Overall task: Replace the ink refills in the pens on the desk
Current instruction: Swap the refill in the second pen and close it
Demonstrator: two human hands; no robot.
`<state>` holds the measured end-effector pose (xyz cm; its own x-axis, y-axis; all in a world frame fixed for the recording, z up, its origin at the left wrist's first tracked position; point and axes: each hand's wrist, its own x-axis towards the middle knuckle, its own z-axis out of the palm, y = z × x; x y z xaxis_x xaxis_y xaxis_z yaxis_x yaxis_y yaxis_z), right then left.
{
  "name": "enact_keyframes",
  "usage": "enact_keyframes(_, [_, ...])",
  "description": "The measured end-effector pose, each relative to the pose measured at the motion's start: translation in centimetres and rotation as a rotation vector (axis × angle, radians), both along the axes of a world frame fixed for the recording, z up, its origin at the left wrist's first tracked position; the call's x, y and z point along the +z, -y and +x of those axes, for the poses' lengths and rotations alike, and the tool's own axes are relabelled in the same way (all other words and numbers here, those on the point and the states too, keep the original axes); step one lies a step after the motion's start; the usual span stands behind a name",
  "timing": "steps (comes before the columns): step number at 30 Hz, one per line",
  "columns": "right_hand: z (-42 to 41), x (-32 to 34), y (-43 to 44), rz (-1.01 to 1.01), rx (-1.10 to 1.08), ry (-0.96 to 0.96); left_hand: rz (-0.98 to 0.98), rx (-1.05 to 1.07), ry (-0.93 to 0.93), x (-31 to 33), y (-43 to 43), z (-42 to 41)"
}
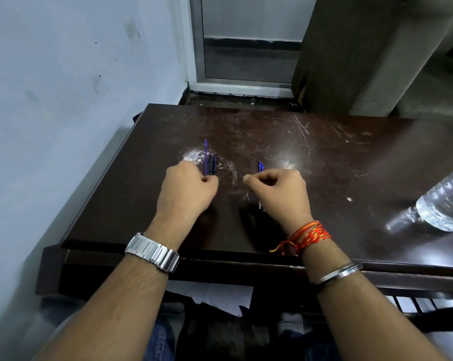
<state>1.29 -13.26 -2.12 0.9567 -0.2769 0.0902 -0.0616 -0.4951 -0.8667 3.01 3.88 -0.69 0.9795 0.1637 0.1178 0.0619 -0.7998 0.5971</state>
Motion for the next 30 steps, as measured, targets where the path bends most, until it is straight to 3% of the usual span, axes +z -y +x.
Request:
enact_keyframes(3, [0.1, 0.3, -0.6, 0.444, 0.103, -0.123, -0.158, -0.117, 0.099, 0.4, 1.4, -1.0])
enact_keyframes(5, [0.2, 0.3, -0.6, 0.600, 0.170, -0.105, -0.216, -0.209, 0.108, 0.1, 2.5, -1.7])
enact_keyframes(16, [-0.5, 1.7, -0.2, 0.736, 0.151, 0.222, -0.453, -0.273, 0.101, -0.6, 3.6, -2.0])
enact_keyframes(30, [-0.8, 1.5, -1.0, 0.674, 0.213, 0.259, -0.464, -0.308, 0.143, -0.9, 3.8, -2.1])
